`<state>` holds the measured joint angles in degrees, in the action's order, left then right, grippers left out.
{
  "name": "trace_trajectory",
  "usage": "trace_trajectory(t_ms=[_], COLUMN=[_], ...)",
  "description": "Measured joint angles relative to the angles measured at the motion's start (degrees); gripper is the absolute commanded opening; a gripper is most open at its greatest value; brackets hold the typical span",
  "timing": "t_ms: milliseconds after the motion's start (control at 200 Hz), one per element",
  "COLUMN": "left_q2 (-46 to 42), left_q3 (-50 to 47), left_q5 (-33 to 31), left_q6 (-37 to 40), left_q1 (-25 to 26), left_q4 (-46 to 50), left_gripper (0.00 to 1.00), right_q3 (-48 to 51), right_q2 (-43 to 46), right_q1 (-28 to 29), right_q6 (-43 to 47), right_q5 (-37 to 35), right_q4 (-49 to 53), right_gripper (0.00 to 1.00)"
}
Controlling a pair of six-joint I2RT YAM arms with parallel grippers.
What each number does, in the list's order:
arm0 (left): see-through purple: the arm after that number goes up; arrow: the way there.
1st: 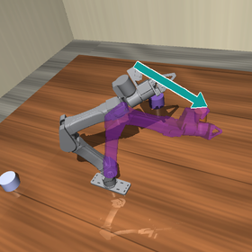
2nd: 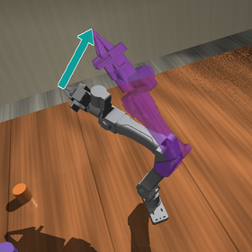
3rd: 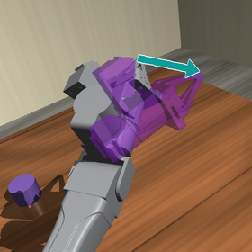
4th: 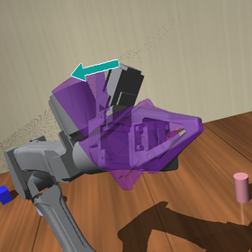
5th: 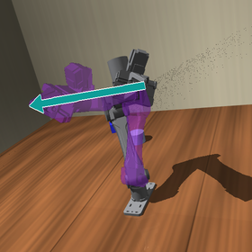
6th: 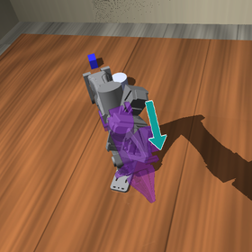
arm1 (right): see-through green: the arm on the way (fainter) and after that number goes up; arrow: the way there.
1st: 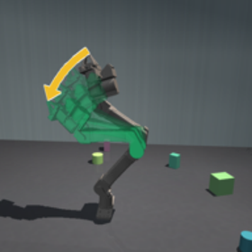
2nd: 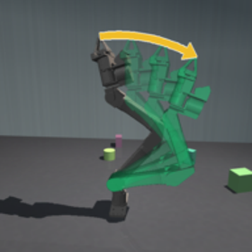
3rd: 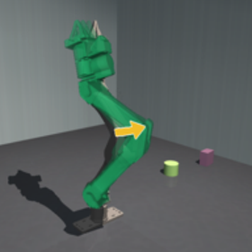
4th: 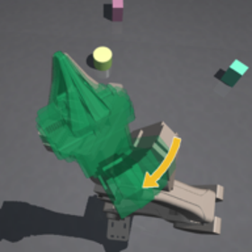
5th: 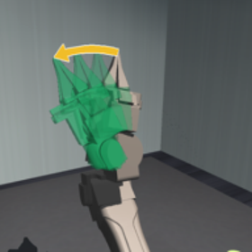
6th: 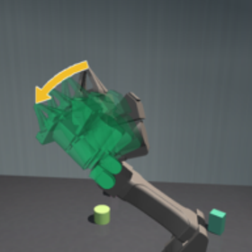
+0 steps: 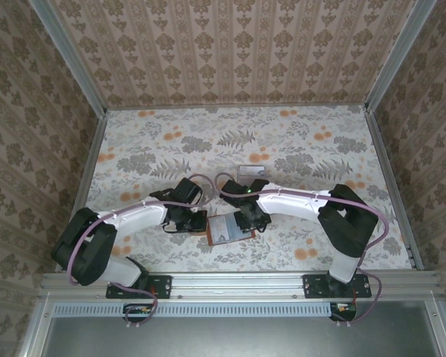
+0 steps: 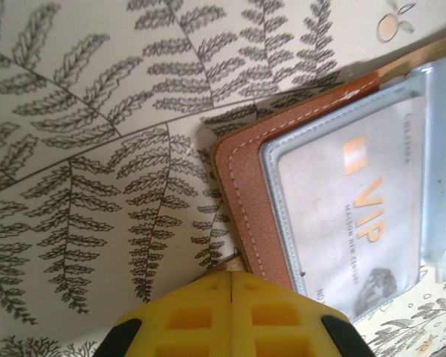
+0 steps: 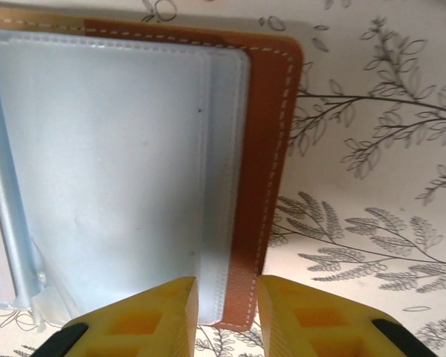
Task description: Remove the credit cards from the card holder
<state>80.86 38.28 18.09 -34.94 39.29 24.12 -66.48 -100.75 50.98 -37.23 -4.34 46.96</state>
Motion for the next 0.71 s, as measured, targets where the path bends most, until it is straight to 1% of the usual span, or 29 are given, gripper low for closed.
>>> trace_trajectory(t_ms=[80,195,290,410,545,650,705], left_q2=[0.00,-0.04,-0.04,-0.04,0.02,0.46,0.87], left_q3=[0.96,1.68,1.68,1.68,1.53,1.36,1.09], left_q5=[-0.13,-0.13,0.22,1.36,2.69,3.63,4.07], left_q6=[0.00,-0.22,-1.09,-2.43,-3.69,-4.37,-4.61], left_q1=[0.00,0.00,0.00,0.00,0.00,0.04,0.11], left_q4=[0.20,-0.17,-0.72,-2.82,-5.33,-6.97,-7.87], left_gripper=[0.04,0.02,0.01,0.00,0.00,0.00,0.00], right_q3=[-0.44,-0.63,-0.59,0.28,1.86,2.25,2.62], right_q2=[1.01,2.56,3.67,3.96,3.17,1.20,0.24], right_q1=[-0.55,-1.25,-1.95,-2.80,-3.39,-3.54,-3.63], right_q6=[0.04,0.15,-0.22,-1.16,-3.23,-4.15,-4.66], right_q5=[-0.02,1.20,5.07,11.63,18.73,21.94,23.10], right_q4=[0.00,-0.72,-3.85,-10.47,-17.42,-21.31,-22.88], right_gripper=[0.27,0.22,0.16,0.13,0.13,0.13,0.14])
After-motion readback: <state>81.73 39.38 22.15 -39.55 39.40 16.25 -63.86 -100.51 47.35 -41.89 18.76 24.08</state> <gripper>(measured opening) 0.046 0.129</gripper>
